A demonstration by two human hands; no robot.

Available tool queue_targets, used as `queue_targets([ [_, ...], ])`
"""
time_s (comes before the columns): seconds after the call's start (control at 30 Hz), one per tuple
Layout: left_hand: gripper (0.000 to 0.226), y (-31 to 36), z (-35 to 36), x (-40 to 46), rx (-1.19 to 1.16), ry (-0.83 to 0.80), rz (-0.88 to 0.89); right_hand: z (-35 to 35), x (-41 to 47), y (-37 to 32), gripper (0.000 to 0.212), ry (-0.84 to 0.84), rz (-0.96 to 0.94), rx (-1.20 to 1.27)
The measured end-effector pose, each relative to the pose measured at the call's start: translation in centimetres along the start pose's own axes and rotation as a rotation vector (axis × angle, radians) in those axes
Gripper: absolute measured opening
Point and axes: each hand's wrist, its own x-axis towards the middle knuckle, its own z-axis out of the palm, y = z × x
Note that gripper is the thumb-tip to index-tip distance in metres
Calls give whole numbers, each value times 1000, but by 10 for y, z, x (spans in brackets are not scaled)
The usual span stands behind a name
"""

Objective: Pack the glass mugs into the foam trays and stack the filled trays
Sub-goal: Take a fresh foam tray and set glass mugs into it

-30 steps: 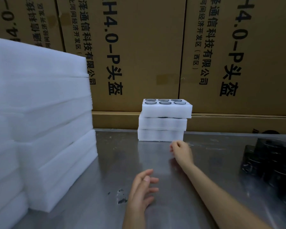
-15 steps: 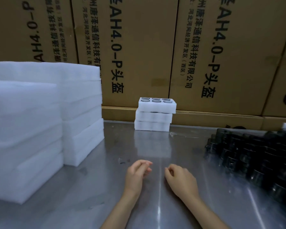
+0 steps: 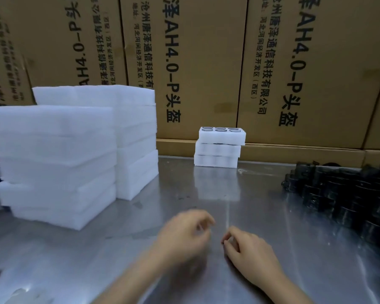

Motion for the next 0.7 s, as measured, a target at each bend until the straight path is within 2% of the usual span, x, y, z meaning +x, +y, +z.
queue_targets([
  [0.07, 23, -4, -48, 17, 280, 159, 32, 0, 1, 0, 7, 1, -2, 26],
  [0.17, 34, -2, -129, 50, 608, 425, -28, 1, 1, 0, 7, 19, 3, 18],
  [0.27, 43, -3, -201, 69, 995, 554, -275, 0, 0, 0, 8, 26, 13, 38],
  [0.4, 38, -24, -248, 63, 1025, 567, -661, -1, -1, 0, 6, 24, 31, 63],
  [0.5, 24, -42, -249, 48, 991, 453, -802, -3, -1, -1, 8, 4, 49, 92],
  [0.7, 28, -31, -237, 46, 974, 529, -634, -3, 0, 0, 8, -14, 71, 107],
])
